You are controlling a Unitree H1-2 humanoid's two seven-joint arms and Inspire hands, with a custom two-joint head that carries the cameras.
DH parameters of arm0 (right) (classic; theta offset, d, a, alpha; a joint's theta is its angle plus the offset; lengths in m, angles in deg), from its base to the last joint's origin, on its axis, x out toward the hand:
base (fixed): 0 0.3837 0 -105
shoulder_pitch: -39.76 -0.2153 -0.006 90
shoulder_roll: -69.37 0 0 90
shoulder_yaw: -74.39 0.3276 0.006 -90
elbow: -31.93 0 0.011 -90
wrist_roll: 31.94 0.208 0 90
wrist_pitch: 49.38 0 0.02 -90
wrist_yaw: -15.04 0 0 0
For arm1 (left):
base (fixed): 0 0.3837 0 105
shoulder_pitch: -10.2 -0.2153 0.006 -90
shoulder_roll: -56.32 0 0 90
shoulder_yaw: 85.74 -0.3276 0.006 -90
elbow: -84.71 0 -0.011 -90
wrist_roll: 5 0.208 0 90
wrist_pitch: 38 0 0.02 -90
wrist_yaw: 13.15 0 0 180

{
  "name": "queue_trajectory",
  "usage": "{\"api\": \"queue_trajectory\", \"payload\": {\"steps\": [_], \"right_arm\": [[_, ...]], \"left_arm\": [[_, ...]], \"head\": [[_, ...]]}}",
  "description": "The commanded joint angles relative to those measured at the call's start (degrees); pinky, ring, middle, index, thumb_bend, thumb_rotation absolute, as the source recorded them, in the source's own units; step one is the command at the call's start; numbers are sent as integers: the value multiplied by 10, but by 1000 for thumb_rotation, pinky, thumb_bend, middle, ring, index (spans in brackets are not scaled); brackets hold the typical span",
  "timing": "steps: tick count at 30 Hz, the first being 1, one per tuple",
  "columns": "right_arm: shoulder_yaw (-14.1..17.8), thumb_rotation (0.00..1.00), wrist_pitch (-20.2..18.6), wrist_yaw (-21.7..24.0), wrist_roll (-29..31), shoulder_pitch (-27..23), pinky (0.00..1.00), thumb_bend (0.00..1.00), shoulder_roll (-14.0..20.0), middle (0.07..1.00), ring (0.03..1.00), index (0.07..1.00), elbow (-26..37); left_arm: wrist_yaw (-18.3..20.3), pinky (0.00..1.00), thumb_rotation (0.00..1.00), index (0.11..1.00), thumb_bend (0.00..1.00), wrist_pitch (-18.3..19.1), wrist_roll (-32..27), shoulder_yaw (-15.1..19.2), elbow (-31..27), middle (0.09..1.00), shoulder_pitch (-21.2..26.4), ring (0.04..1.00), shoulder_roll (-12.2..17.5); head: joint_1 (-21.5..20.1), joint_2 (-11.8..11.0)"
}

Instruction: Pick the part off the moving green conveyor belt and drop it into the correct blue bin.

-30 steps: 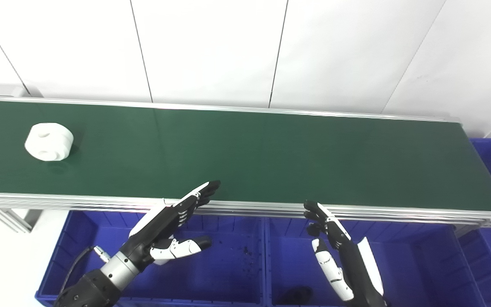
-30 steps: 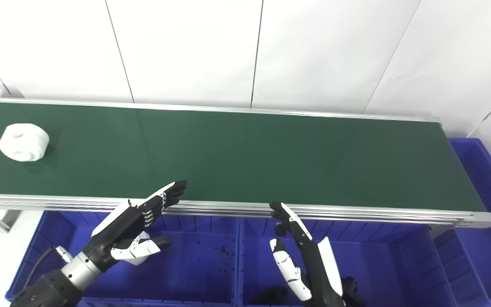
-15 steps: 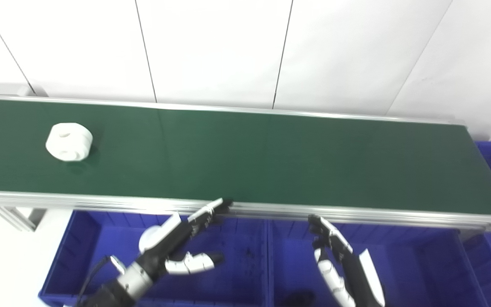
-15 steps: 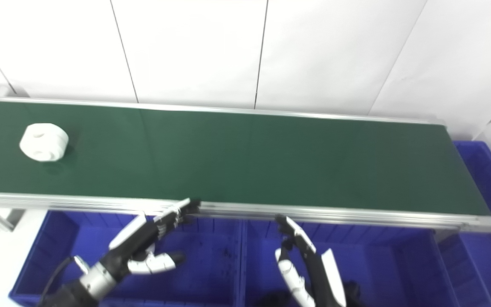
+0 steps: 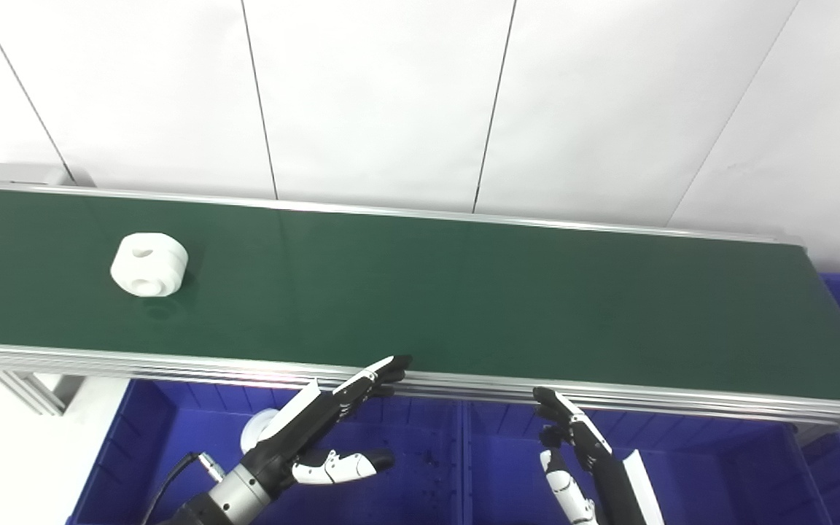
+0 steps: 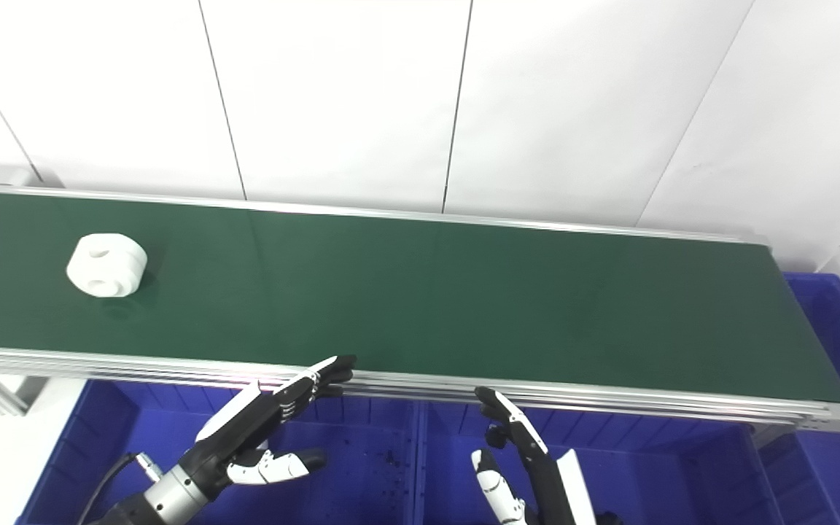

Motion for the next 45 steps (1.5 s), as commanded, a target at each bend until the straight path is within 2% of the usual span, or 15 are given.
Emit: {"api": "queue_trajectory", "payload": {"steps": [1, 7, 10, 15, 17, 20, 22, 24, 26, 27, 32, 36, 40, 45], "right_arm": [[1, 865, 27, -4, 1, 0, 787, 315, 0, 873, 848, 863, 21], [2, 874, 26, -4, -1, 3, 793, 322, 2, 871, 847, 863, 22], [2, 879, 28, -5, -2, 3, 792, 325, 2, 869, 845, 862, 21], [1, 884, 35, -7, -3, 2, 795, 328, 1, 872, 846, 862, 14], [1, 897, 35, -8, -8, 2, 799, 329, 1, 872, 848, 862, 13], [1, 903, 34, -8, -5, 2, 797, 335, 1, 873, 846, 864, 13], [2, 904, 35, -8, -3, 2, 795, 338, 1, 871, 845, 866, 11], [2, 905, 37, -8, -4, 2, 793, 336, 2, 869, 842, 866, 10], [2, 911, 33, -8, -8, 3, 795, 341, 2, 871, 845, 865, 12], [2, 916, 32, -8, -7, 3, 793, 342, 2, 873, 847, 866, 13], [1, 913, 35, -7, -4, 1, 789, 334, 2, 874, 845, 866, 10], [-1, 909, 40, -9, -6, 0, 788, 330, 2, 872, 844, 865, 6], [-1, 887, 38, -11, -3, 1, 789, 327, -3, 870, 843, 864, 6], [-1, 900, 40, -15, -11, 4, 790, 334, -5, 869, 842, 862, 4]], "left_arm": [[-8, 911, 645, 952, 413, -13, 0, 2, -27, 976, 10, 953, 1], [-9, 939, 655, 954, 399, -15, -1, 7, -42, 977, 15, 961, 6], [-22, 903, 653, 952, 405, -28, 28, 18, -60, 979, 28, 950, 12], [-34, 890, 598, 942, 388, -30, 61, 43, -96, 962, 75, 934, 27], [-40, 866, 564, 930, 415, -30, 70, 51, -101, 947, 90, 918, 30], [-39, 882, 533, 934, 453, -11, 93, 62, -110, 947, 125, 924, 44], [-43, 880, 445, 932, 516, 0, 117, 71, -111, 944, 147, 922, 52], [-44, 864, 251, 933, 590, 5, 124, 76, -107, 944, 163, 920, 57], [-45, 868, 159, 935, 661, 6, 130, 82, -97, 948, 187, 922, 65], [-48, 854, 150, 931, 711, 3, 135, 86, -89, 944, 202, 914, 70], [-51, 835, 171, 924, 799, 8, 142, 97, -55, 935, 255, 897, 85], [-55, 833, 149, 884, 876, 4, 148, 101, -23, 899, 285, 881, 95], [-61, 818, 186, 847, 958, 9, 172, 100, 40, 871, 336, 863, 113], [-53, 825, 209, 845, 1000, 7, 193, 69, 191, 868, 403, 861, 120]], "head": [[0, 1], [1, 3], [1, 3], [-1, 5], [-2, 6], [-1, 6], [-1, 6], [-1, 6], [0, 7], [1, 6], [3, 6], [2, 4], [2, 4], [-4, 3]]}}
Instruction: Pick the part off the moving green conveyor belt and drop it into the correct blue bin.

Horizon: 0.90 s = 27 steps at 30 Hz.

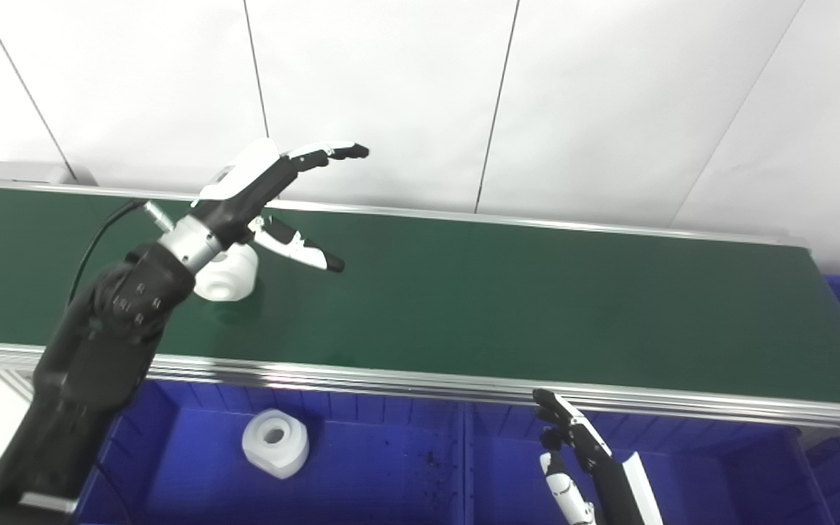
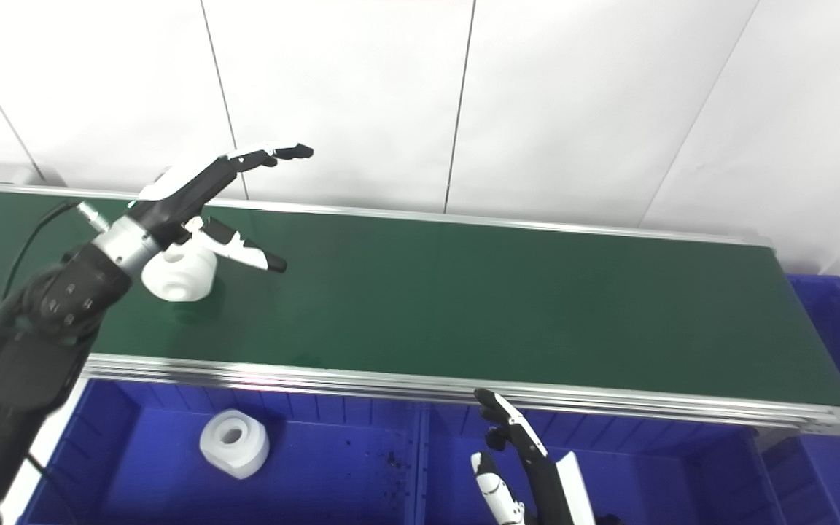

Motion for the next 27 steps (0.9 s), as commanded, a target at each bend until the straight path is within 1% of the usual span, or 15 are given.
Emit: {"api": "queue_trajectory", "payload": {"steps": [1, 2, 4, 5, 7, 9, 11, 14, 16, 18, 22, 24, 27], "right_arm": [[0, 901, 40, -12, -1, 2, 789, 335, -4, 868, 841, 862, 7], [0, 890, 43, -13, 0, 3, 784, 332, -4, 869, 840, 861, 6], [-1, 882, 46, -14, 1, 6, 782, 331, -5, 869, 838, 860, 5], [-1, 880, 46, -14, 1, 6, 781, 331, -5, 868, 838, 860, 5], [-1, 880, 39, -12, 10, 12, 802, 348, -5, 869, 854, 862, 8], [0, 884, 30, -10, 11, 17, 815, 355, -6, 869, 866, 864, 12], [1, 886, 29, -11, 9, 19, 823, 356, -7, 869, 870, 865, 13], [1, 890, 39, -13, 7, 17, 816, 347, -6, 866, 857, 865, 10], [2, 913, 37, -13, 3, 17, 824, 349, -5, 867, 859, 865, 11], [2, 921, 33, -12, 2, 18, 823, 350, -5, 868, 857, 868, 15], [3, 905, 33, -11, 5, 18, 817, 343, -4, 867, 854, 868, 16], [4, 897, 33, -10, 8, 19, 814, 332, -2, 871, 855, 869, 19], [4, 893, 31, -9, 7, 21, 821, 325, -2, 874, 857, 869, 23]], "left_arm": [[-8, 829, 210, 845, 1000, -8, -7, -5, 40, 870, 45, 864, 5], [-8, 858, 224, 848, 1000, -11, -12, -7, 64, 870, 53, 872, 4], [-12, 869, 233, 853, 1000, -19, -16, -11, 100, 872, 66, 878, 4], [-14, 869, 235, 854, 1000, -23, -17, -13, 107, 873, 69, 878, 4], [-23, 868, 265, 862, 1000, -27, -10, -19, 157, 880, 91, 887, 5], [-33, 853, 284, 866, 1000, -42, -2, -26, 211, 879, 116, 883, 6], [-40, 831, 297, 869, 1000, -55, -1, -32, 240, 877, 129, 873, 6], [-56, 810, 321, 879, 1000, -46, 20, -49, 291, 885, 155, 866, 8], [-64, 811, 338, 883, 1000, -37, 28, -58, 315, 890, 167, 868, 7], [-63, 816, 340, 889, 1000, -25, 30, -65, 341, 897, 178, 875, 5], [-62, 820, 333, 893, 1000, -17, 28, -73, 369, 909, 190, 890, 3], [-57, 779, 341, 911, 1000, -8, 32, -81, 384, 937, 195, 899, 3], [-52, 782, 347, 913, 1000, -10, 32, -90, 400, 945, 199, 908, 4]], "head": [[-3, 1], [-3, 1], [-4, 2], [-4, 2], [-4, 2], [-3, 3], [-3, 3], [-3, 5], [-4, 6], [-4, 7], [-4, 7], [-3, 9], [-3, 11]]}}
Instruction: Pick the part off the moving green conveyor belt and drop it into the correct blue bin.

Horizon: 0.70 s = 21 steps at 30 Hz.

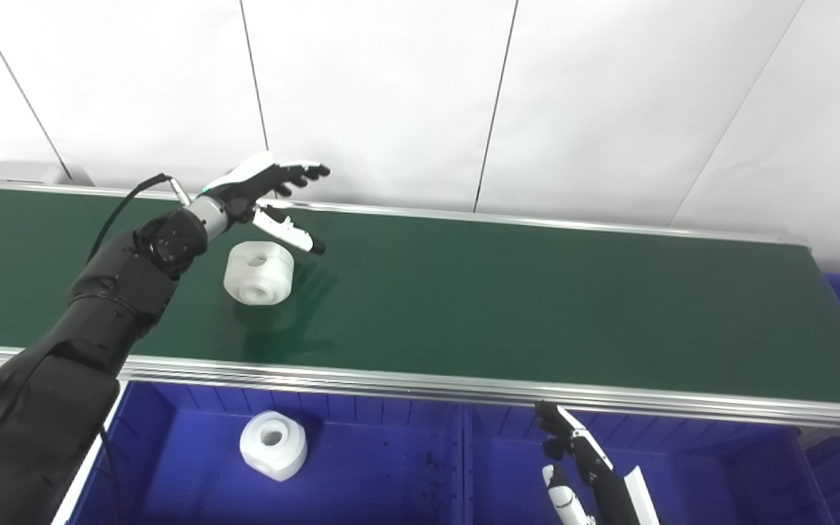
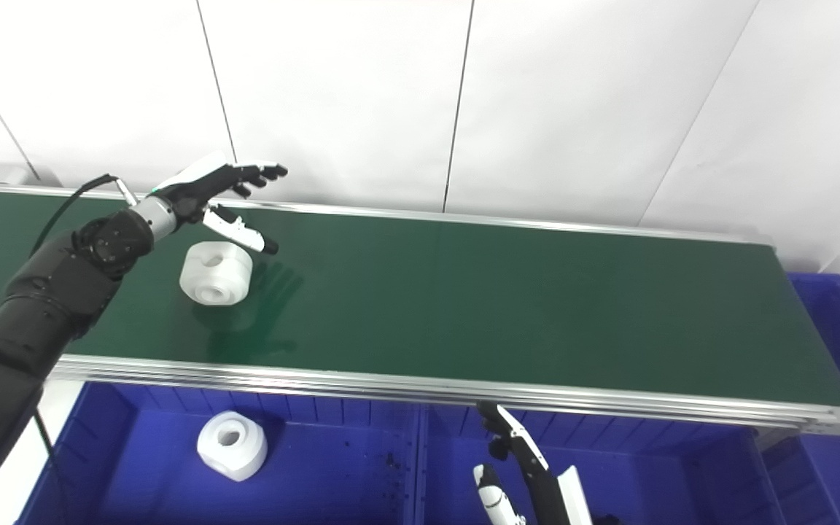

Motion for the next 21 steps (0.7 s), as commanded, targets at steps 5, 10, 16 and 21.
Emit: {"api": "queue_trajectory", "payload": {"steps": [5, 10, 16, 21], "right_arm": [[2, 892, 17, -3, 6, 4, 803, 326, -2, 871, 850, 865, 29], [2, 890, 20, -2, 12, 3, 808, 321, -2, 873, 855, 868, 28], [2, 859, 21, 0, 24, 4, 813, 312, -1, 877, 862, 872, 30], [6, 873, 22, -3, 20, 6, 806, 313, -1, 879, 861, 875, 33]], "left_arm": [[13, 865, 384, 940, 1000, 6, 1, -20, 24, 970, 45, 950, 12], [21, 876, 340, 950, 1000, 10, 20, -52, 56, 982, 48, 971, 9], [37, 879, 226, 982, 1000, 28, 40, -92, 98, 1000, 48, 991, -1], [40, 820, 69, 999, 937, 53, 55, -121, 118, 1000, 42, 961, -12]], "head": [[1, 3], [-2, 6], [-6, 9], [-11, 18]]}}
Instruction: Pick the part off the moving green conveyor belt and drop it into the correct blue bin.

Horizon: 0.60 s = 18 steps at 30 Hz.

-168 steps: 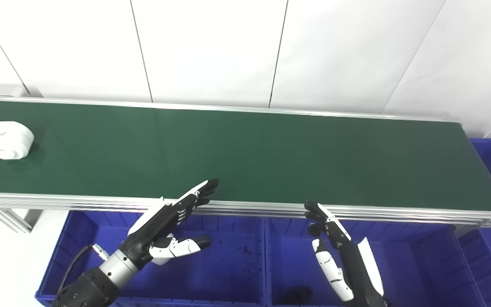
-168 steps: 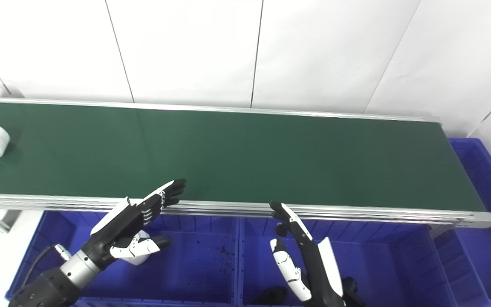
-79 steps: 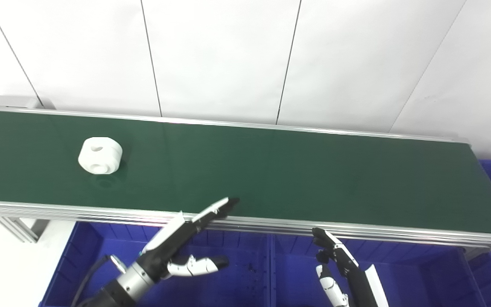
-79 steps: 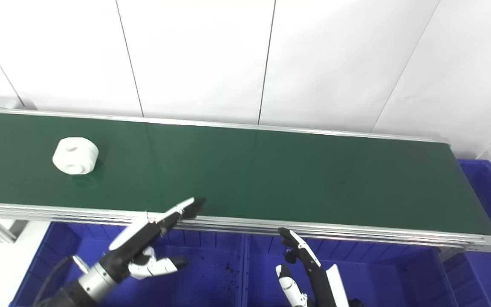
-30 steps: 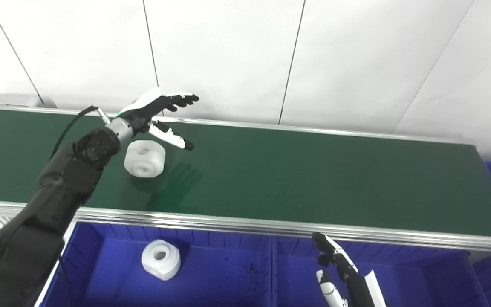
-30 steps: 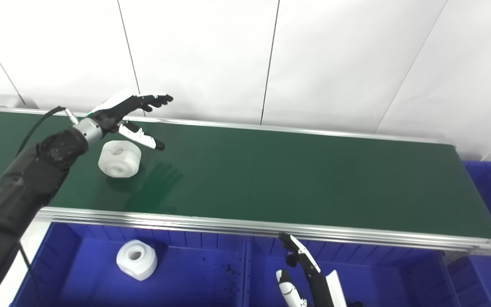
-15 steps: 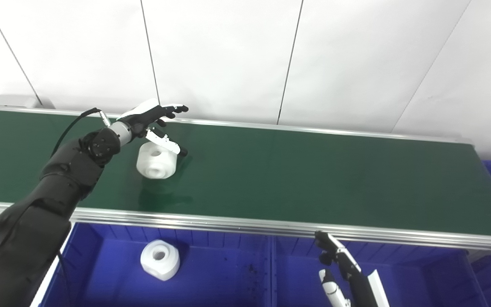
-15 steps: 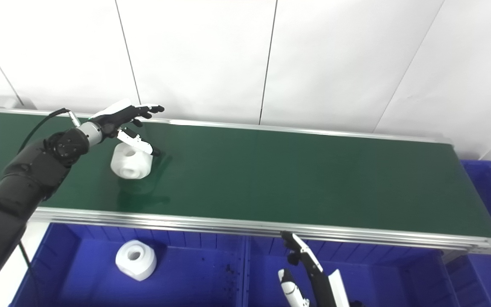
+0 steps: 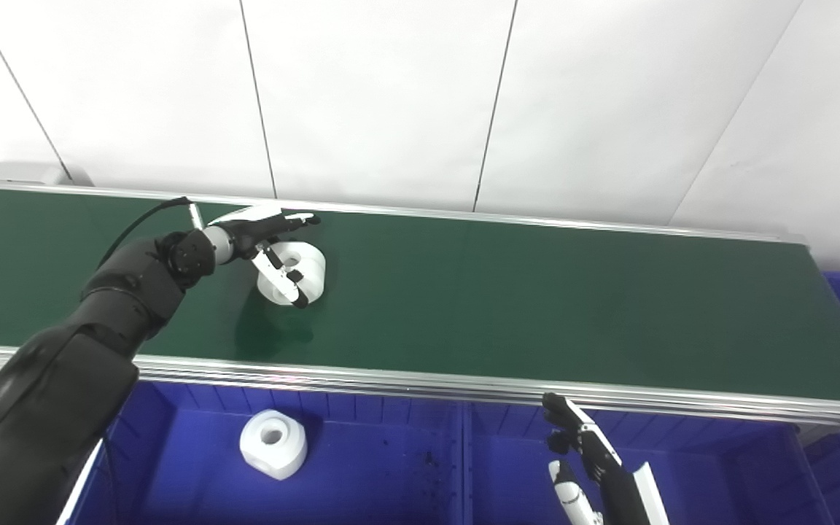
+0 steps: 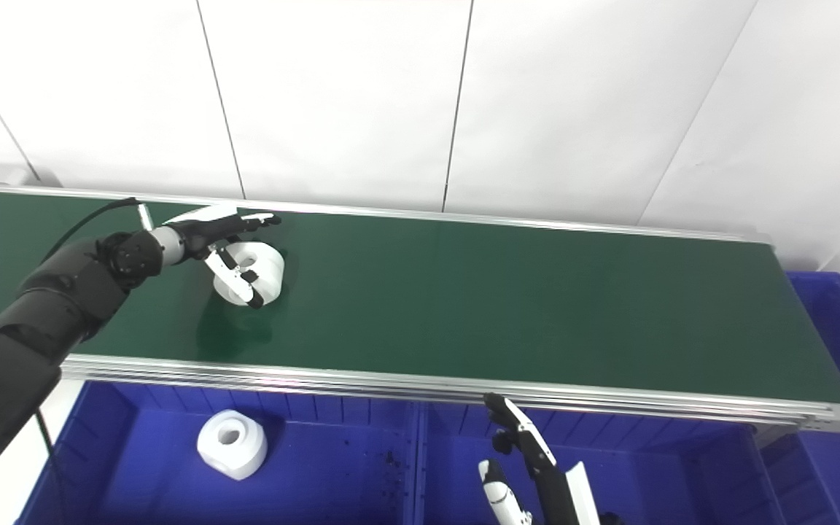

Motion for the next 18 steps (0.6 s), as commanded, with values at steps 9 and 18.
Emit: {"api": "queue_trajectory", "payload": {"steps": [9, 18], "right_arm": [[6, 880, 17, -5, -5, -1, 802, 324, -6, 869, 854, 866, 26], [7, 858, 17, -4, 0, -3, 796, 321, -7, 867, 850, 865, 27]], "left_arm": [[-13, 659, 0, 919, 846, 27, 4, -7, 12, 914, 1, 779, 14], [-47, 573, 0, 758, 778, -11, -6, 2, 8, 724, -3, 596, 20]], "head": [[-1, 3], [-4, 5]]}}
